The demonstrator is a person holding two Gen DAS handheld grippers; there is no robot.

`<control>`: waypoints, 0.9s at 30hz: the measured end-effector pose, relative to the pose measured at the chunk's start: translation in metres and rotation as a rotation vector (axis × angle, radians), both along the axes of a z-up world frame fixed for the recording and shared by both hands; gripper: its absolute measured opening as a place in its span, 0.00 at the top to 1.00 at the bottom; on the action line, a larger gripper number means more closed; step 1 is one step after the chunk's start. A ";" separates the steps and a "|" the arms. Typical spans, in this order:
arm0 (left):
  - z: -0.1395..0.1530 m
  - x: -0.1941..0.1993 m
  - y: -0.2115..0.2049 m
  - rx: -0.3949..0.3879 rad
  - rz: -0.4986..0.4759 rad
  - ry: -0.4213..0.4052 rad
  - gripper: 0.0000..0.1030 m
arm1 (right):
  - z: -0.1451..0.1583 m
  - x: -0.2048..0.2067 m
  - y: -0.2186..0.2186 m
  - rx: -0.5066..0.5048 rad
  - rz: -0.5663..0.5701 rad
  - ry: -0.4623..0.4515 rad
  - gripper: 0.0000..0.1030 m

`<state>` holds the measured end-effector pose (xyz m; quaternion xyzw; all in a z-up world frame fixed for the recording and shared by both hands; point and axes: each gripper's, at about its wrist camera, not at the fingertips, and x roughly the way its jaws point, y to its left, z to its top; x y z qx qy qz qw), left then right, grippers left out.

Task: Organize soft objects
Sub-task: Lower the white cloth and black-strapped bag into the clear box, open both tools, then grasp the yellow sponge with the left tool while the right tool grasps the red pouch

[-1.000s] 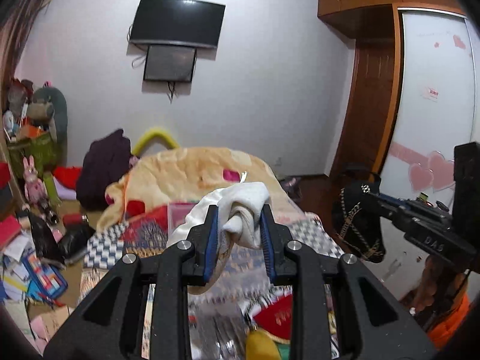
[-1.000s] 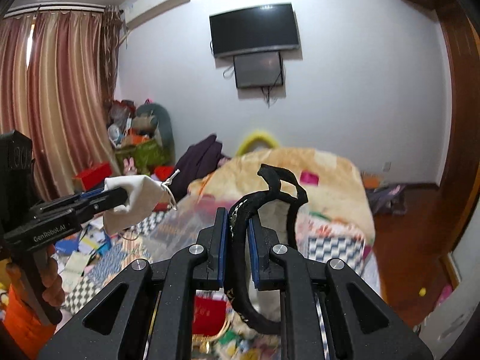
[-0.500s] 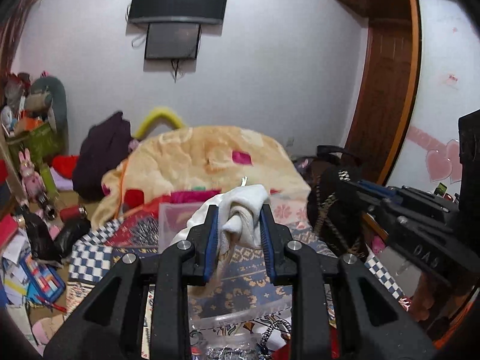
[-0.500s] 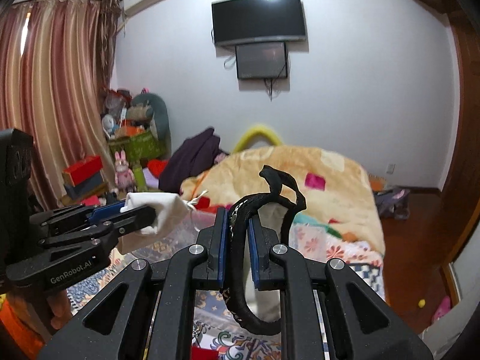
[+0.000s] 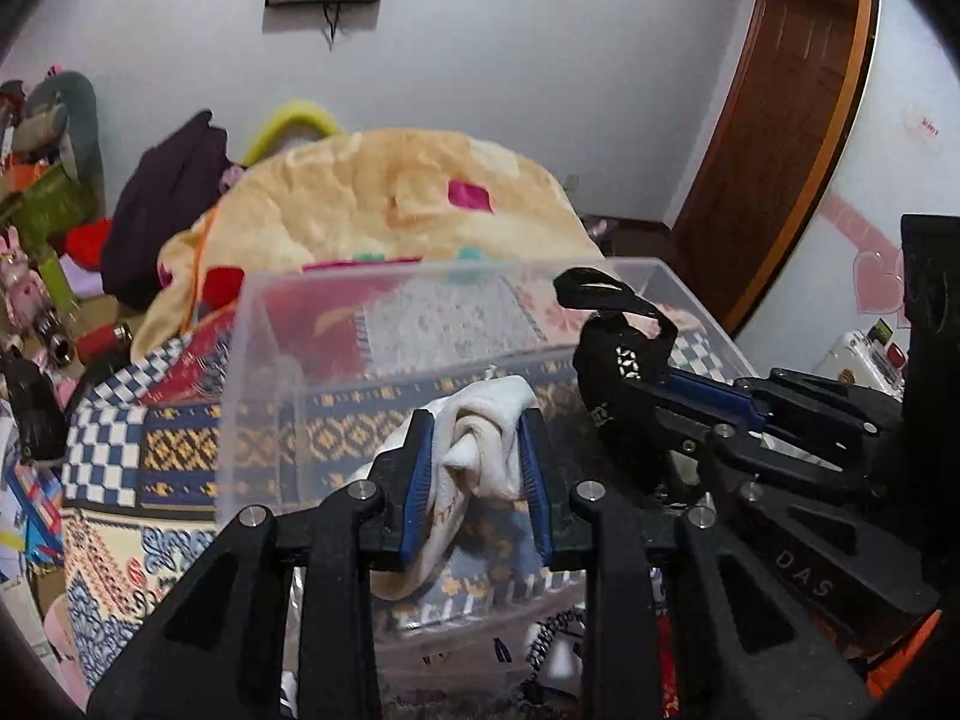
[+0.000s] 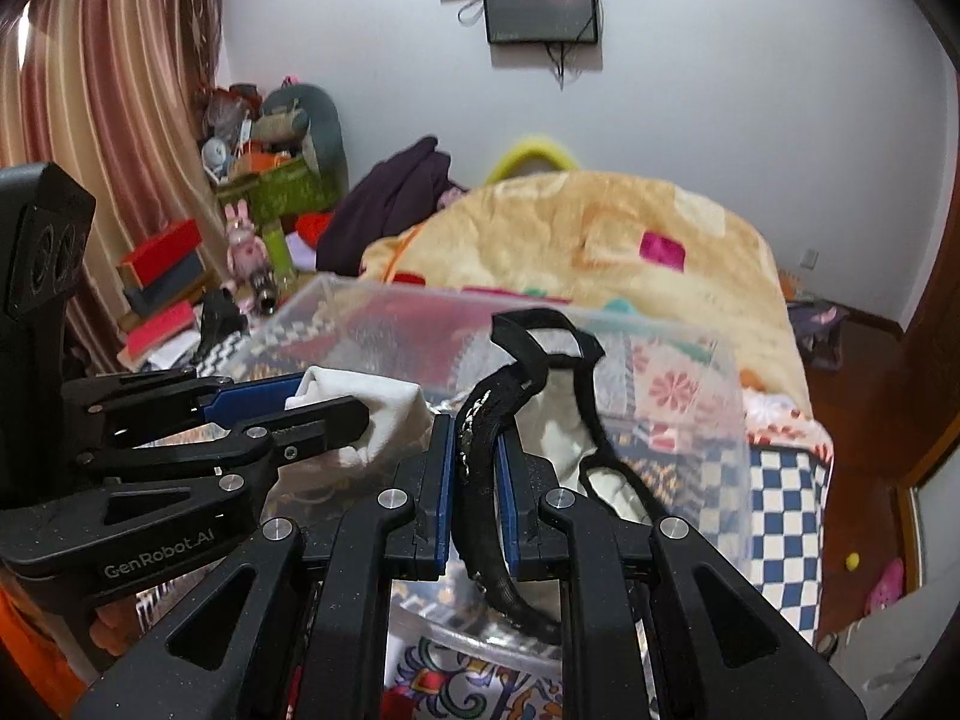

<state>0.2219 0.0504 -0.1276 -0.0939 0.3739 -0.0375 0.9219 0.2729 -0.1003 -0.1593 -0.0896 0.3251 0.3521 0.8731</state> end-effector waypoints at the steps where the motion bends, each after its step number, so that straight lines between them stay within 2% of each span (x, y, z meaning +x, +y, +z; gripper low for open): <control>1: -0.001 0.000 0.000 -0.007 -0.001 0.005 0.64 | -0.001 -0.001 -0.001 -0.007 0.004 0.008 0.88; 4: 0.001 -0.004 -0.002 -0.016 -0.002 0.005 0.51 | -0.001 -0.005 -0.001 -0.030 0.010 0.014 0.88; 5: 0.003 -0.007 -0.002 -0.021 -0.005 0.001 0.50 | -0.001 -0.007 -0.003 -0.035 0.013 0.013 0.87; 8: 0.012 -0.015 -0.002 -0.030 -0.021 -0.017 0.49 | 0.003 -0.012 -0.007 -0.041 0.021 0.001 0.78; 10: 0.020 -0.023 -0.002 -0.022 -0.020 -0.038 0.46 | 0.009 -0.018 -0.011 -0.039 0.015 -0.023 0.68; 21: 0.070 -0.080 0.000 -0.002 -0.022 -0.195 0.36 | 0.050 -0.056 -0.044 0.072 -0.007 -0.138 0.49; 25: 0.077 -0.100 -0.002 0.003 -0.031 -0.225 0.31 | 0.053 -0.071 -0.050 0.101 -0.002 -0.157 0.39; 27: 0.077 -0.109 -0.002 0.011 -0.031 -0.229 0.31 | 0.052 -0.078 -0.050 0.108 0.000 -0.162 0.38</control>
